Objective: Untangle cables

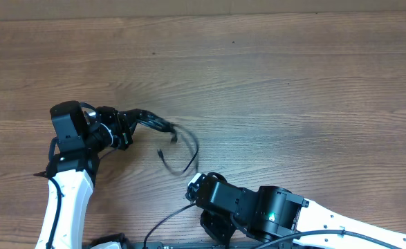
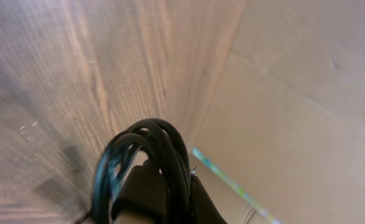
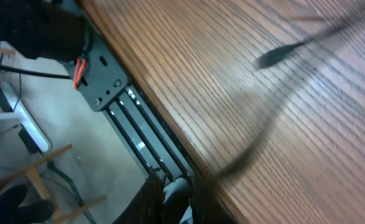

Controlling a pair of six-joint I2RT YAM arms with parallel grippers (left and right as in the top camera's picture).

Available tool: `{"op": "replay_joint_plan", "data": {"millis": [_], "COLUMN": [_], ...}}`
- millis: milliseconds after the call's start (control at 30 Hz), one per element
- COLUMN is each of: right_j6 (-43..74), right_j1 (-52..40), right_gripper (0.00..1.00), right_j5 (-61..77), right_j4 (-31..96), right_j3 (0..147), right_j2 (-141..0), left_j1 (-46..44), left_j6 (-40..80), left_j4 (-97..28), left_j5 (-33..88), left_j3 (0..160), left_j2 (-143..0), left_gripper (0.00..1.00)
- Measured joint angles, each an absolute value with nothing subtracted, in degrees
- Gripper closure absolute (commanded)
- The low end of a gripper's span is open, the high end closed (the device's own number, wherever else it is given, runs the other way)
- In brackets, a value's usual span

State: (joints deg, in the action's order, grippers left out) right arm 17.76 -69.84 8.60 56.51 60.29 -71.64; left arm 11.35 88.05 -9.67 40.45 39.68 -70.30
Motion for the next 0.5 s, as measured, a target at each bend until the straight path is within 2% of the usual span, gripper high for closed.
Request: {"op": "replay_joint_plan", "data": {"millis": [100, 233, 267, 333, 433, 500], "right_j6": [17.9, 22.2, 23.7, 26.9, 30.0, 32.6], "right_j1": [-69.8, -69.8, -69.8, -69.8, -69.8, -69.8], "right_gripper": [0.84, 0.68, 0.6, 0.51, 0.46, 0.43], "right_j5": [8.6, 3.2, 1.4, -2.9, -6.9, -9.3], "right_j4": [54.8, 54.5, 54.4, 53.8, 52.7, 51.6], "right_j3": [60.3, 60.3, 60.3, 60.2, 60.2, 60.1], "right_j2": [-71.6, -71.9, -72.0, -72.1, -72.2, -72.3], "left_j1": [11.4, 11.4, 11.4, 11.4, 11.4, 11.4], "left_j6": [82.4, 73.2, 70.7, 66.9, 64.0, 62.8], "left_j4": [-9.1, -7.0, -5.1, -0.6, 7.8, 18.7], "left_j5": [42.5, 46.4, 47.9, 50.9, 55.0, 58.9], "left_j3": [39.7, 39.7, 39.7, 39.7, 39.6, 39.5], "left_j2": [-70.3, -70.3, -70.3, -70.3, -70.3, -70.3], "left_gripper": [0.96, 0.96, 0.96, 0.96, 0.96, 0.96]}}
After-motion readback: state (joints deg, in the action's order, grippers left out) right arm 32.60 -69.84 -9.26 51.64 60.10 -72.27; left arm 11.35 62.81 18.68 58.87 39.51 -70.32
